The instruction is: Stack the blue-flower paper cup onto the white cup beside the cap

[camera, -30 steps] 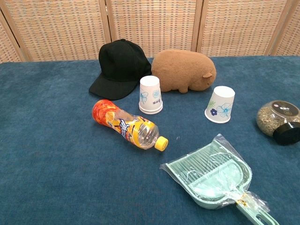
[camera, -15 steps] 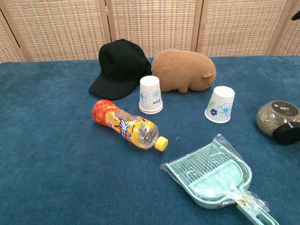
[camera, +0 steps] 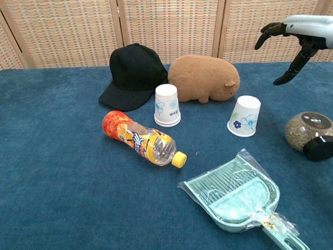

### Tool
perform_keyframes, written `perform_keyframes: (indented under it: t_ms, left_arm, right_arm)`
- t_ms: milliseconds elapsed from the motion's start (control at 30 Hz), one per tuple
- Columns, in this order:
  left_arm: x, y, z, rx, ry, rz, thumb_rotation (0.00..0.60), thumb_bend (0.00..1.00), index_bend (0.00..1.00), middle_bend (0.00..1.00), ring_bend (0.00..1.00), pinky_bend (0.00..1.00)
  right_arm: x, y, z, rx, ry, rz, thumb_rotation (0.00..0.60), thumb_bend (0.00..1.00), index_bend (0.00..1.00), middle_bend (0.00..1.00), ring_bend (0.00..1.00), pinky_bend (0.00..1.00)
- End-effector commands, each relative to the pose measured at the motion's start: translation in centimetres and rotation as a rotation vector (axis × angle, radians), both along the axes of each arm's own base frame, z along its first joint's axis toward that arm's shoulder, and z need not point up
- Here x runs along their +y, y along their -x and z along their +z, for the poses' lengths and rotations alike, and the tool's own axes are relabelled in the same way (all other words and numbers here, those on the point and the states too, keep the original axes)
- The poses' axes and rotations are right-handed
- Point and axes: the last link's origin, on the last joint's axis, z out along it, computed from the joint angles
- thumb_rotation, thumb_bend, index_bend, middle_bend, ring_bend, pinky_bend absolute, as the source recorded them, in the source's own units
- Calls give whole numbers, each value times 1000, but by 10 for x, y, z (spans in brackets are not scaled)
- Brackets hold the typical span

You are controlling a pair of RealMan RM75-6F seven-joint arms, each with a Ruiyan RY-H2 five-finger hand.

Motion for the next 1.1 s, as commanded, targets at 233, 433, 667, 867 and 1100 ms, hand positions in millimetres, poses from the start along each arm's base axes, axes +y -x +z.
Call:
perform_keyframes:
  t_ms: [233, 433, 667, 867, 1100]
  left_arm:
    - [2, 1, -1, 2, 5, 3, 600, 76, 19, 0, 0, 0]
    - [4, 1, -3, 5, 13, 5, 600, 76, 19, 0, 0, 0]
    - [3, 0, -4, 5, 15, 2, 600, 76, 19, 0, 0, 0]
    - [3, 1, -1, -2, 6, 2, 600, 76, 19, 0, 0, 0]
    - [3, 1, -1, -1, 6, 1, 600, 76, 19, 0, 0, 0]
  right_arm:
    - [-7, 16, -32, 15, -73, -84, 600, 208, 335, 28, 0, 11]
    - [-3, 15, -39, 20, -89, -79, 600, 208, 339, 30, 0, 11]
    - [1, 6, -47, 14, -105, -60, 600, 208, 348, 36, 0, 11]
    - [0, 9, -57, 19, -124, -76, 600, 208, 357, 43, 0, 12]
    - [-3, 8, -69, 13, -145, -78, 600, 208, 381, 59, 0, 22]
